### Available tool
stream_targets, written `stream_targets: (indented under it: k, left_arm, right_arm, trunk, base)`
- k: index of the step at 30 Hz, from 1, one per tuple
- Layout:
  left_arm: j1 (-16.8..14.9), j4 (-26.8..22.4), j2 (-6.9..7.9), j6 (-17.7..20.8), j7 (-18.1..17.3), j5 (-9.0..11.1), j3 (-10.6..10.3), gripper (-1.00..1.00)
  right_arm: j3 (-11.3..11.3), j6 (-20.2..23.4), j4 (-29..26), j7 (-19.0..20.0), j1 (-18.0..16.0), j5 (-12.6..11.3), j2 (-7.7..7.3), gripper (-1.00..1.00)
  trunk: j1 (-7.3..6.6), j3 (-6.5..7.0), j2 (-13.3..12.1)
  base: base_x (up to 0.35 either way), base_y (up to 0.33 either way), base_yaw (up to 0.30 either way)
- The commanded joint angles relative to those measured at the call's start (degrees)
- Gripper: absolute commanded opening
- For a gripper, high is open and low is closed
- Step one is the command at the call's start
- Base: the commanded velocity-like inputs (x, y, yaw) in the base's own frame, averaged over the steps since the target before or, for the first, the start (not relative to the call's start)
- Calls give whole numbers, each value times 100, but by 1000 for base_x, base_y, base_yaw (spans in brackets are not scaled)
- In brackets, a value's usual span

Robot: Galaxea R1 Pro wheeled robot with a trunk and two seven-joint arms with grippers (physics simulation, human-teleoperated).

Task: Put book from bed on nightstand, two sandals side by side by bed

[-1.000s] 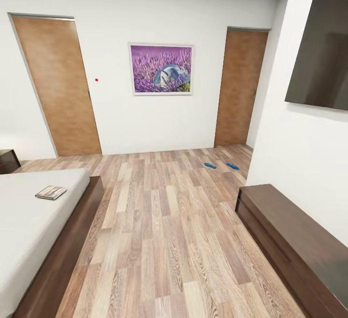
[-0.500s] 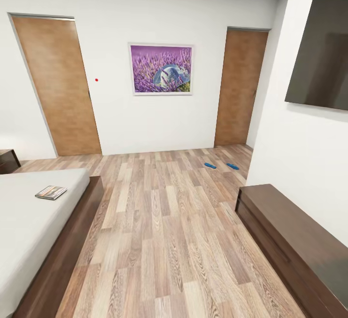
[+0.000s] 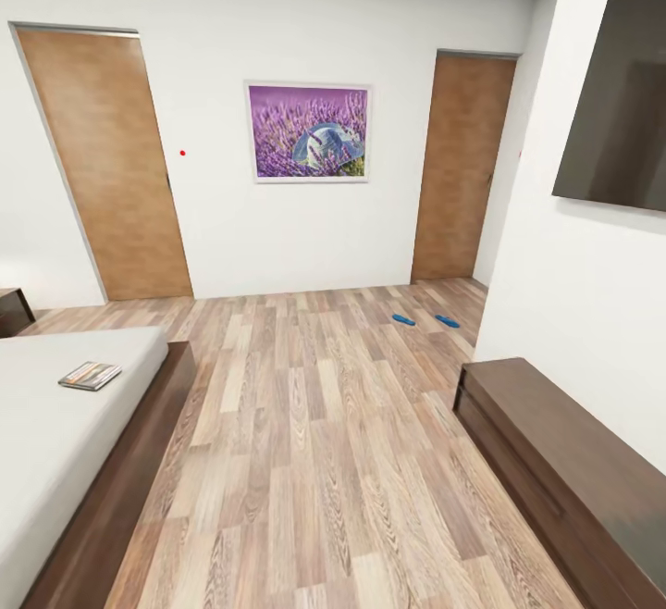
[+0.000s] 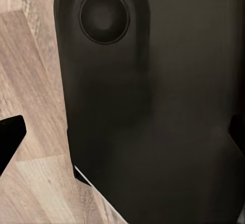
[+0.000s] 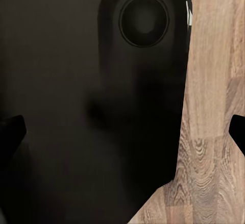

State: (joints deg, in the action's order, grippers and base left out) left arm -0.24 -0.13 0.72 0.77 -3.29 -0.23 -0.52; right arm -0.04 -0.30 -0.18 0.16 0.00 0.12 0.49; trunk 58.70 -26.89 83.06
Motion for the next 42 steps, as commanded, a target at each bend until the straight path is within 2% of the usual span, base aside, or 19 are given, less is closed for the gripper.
stream_targets:
  k: [1, 7, 26, 42]
  left_arm:
    - [-2, -2, 3, 7, -52, -2, -5, 100]
    - [-2, -3, 6, 4, -213, -3, -8, 100]
    - [-2, -4, 8, -18, -233, -4, -9, 100]
    - [-2, -4, 8, -26, -228, -4, -9, 100]
  right_arm:
    - [-2, -5, -1, 2, 0, 0, 3, 100]
    - [8, -11, 0, 2, 0, -2, 9, 100]
    - [21, -19, 0, 2, 0, 5, 13, 100]
    - [22, -22, 0, 2, 0, 6, 13, 100]
  trunk:
    - [3, -4, 2]
    - [3, -4, 2]
    - [3, -4, 2]
    - [3, -4, 2]
  base:
    - [276, 2, 0]
    - [294, 1, 0]
    - [318, 3, 0]
    - [332, 81, 0]
